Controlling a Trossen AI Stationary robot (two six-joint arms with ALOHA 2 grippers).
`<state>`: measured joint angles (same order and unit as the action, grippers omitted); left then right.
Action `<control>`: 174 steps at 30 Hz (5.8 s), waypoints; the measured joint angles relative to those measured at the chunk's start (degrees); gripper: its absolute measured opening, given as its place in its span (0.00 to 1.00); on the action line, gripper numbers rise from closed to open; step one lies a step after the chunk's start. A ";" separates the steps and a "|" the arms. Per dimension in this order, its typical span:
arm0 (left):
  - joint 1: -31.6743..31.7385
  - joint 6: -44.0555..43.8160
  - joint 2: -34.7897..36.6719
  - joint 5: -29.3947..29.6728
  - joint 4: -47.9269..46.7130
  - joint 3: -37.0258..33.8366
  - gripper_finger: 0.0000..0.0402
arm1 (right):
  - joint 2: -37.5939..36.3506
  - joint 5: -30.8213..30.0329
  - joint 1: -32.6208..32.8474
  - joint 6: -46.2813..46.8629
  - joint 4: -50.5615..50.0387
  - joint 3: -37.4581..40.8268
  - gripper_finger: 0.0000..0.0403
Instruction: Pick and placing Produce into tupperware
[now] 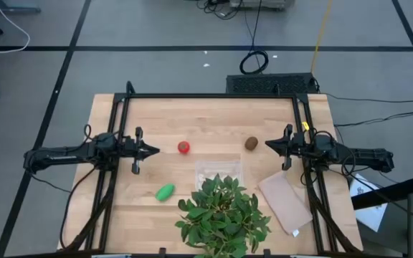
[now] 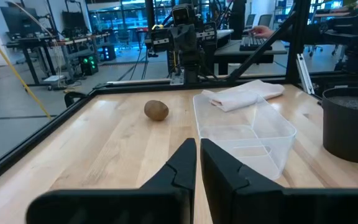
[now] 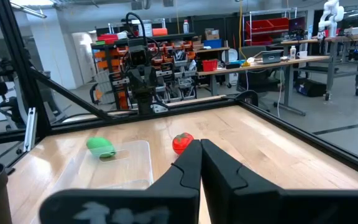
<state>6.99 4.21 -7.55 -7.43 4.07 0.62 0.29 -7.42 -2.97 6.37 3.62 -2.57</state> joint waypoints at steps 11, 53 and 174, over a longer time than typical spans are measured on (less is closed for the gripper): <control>-0.01 0.00 0.01 0.00 0.00 -0.02 0.07 | -0.01 0.01 0.01 0.00 0.00 -0.01 0.00; 0.01 0.00 0.02 0.01 -0.01 0.00 0.07 | -0.01 0.01 -0.02 0.01 0.00 0.01 0.00; -34.52 -40.65 -47.56 29.28 -42.83 49.18 0.66 | 0.00 -0.52 0.00 -7.06 1.21 0.00 0.00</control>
<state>-27.53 -36.45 -55.11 21.85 -38.76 49.80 0.29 -7.94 -2.97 -0.69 4.83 -2.57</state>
